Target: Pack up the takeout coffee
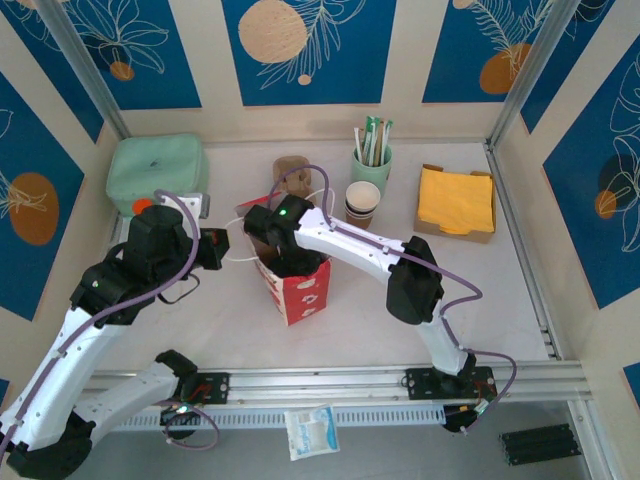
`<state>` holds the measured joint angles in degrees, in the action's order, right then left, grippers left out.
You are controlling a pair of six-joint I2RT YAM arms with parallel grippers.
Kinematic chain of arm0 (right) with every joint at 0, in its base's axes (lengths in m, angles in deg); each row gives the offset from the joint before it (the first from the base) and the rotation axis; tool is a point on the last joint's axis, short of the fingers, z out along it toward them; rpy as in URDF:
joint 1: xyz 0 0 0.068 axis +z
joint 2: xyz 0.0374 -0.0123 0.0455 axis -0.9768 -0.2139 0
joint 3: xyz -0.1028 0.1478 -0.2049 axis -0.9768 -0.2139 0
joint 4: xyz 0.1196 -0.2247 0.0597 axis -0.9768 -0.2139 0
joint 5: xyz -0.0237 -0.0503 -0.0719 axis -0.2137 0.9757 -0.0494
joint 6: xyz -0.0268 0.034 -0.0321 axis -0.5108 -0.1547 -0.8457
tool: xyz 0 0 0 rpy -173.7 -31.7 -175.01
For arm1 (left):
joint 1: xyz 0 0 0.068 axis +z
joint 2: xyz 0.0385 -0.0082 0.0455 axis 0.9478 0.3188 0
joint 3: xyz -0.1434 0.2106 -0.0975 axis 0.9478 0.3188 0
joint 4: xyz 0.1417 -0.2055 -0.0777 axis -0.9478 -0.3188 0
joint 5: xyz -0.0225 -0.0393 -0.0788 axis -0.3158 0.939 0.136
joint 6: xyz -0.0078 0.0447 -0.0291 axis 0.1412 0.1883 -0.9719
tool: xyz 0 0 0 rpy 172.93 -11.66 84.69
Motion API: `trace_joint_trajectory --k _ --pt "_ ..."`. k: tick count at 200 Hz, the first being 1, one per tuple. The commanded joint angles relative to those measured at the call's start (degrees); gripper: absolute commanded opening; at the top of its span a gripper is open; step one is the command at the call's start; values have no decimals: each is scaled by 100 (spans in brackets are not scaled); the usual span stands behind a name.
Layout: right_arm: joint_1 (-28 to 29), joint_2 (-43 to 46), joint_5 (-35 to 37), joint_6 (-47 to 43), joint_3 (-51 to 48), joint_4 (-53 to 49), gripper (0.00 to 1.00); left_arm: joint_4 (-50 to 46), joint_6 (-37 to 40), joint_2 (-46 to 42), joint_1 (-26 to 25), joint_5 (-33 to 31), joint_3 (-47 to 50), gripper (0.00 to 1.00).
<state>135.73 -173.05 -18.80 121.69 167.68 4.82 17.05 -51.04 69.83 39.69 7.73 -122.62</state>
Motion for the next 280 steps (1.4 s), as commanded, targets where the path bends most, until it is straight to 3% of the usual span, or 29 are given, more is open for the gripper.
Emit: trace_joint_trajectory --k 1,280 --pt "-30 -206 107 -19 176 77 78 -113 -51 9 48 45 -30 0" --pt "41 -324 282 -94 2130 -1063 79 -139 -33 77 44 47 -39 0"
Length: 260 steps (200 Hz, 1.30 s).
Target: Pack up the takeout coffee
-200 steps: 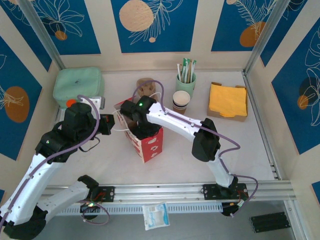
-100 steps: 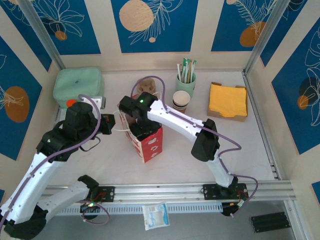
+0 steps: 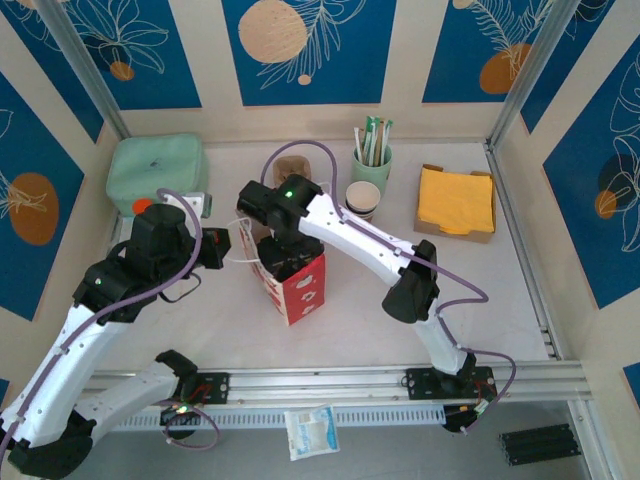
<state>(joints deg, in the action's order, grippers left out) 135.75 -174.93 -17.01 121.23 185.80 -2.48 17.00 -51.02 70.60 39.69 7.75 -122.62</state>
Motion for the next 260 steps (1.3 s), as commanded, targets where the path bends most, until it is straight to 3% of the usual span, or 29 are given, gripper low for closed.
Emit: trace_joint_trajectory --k 1,123,260 --pt "41 -134 103 -48 327 -333 79 -135 -35 -3 44 48 -43 0" --pt "175 -68 233 16 1365 -823 79 -117 -44 -19 48 52 -9 0" --pt "395 399 386 128 1460 -1047 78 -117 -53 -19 44 8 -1 0"
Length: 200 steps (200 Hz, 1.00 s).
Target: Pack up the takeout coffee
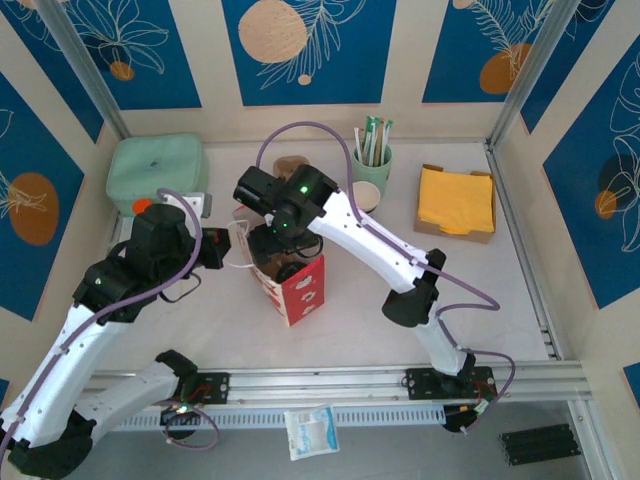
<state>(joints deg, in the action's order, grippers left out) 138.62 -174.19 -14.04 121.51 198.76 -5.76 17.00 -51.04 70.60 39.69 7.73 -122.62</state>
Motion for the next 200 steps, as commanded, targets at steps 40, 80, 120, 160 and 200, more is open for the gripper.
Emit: trace_joint_trajectory --k 40,80,120,160,200 --pt "212 451 138 134 151 -778 78 -117 -65 -24 44 10 -9 0" --pt "330 566 221 174 113 -835 78 -129 -74 -32 47 10 -42 0" --pt "430 670 298 219 87 -874 78 -150 -84 -32 44 6 -90 0" --pt "502 800 327 253 60 -874 78 -152 -95 -28 44 19 -182 6" --pt "568 979 382 258 51 -844 78 -172 -77 11 43 28 -352 17"
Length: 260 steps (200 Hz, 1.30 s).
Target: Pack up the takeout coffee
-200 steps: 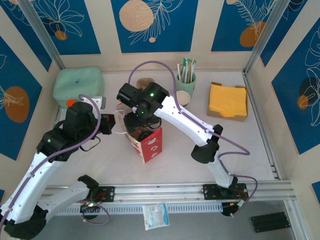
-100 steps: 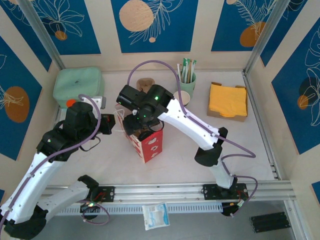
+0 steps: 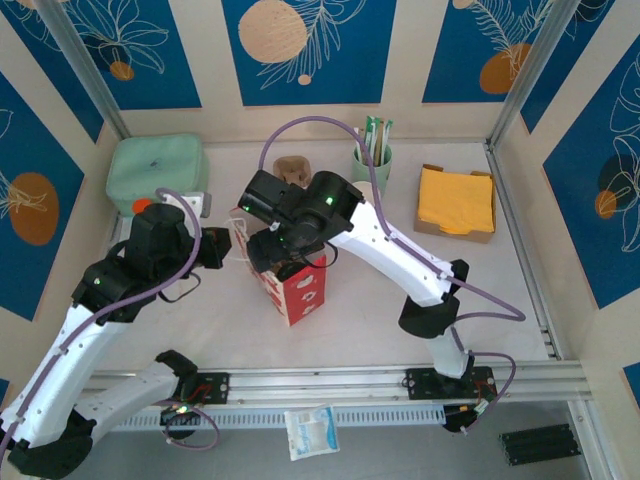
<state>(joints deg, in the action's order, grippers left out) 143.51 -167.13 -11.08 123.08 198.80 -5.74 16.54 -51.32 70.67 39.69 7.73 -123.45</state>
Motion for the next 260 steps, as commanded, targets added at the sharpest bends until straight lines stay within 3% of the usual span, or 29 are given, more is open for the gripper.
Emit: trace_joint_trajectory --k 1,75,163,207,260 --pt "81 282 89 100 51 -844 78 -125 -44 5 47 28 -274 18" --pt "115 716 126 70 1 -645 78 -229 -4 40 39 -8 -646 42" --pt "-176 1514 166 -222 -269 -58 78 -324 142 352 45 111 -1419 61" --pt "-780 2017 125 -477 -576 348 80 -293 208 614 43 278 -1927 66" --pt "-2013 2731 -505 -735 -1504 1362 82 -86 197 1005 36 619 -2477 70"
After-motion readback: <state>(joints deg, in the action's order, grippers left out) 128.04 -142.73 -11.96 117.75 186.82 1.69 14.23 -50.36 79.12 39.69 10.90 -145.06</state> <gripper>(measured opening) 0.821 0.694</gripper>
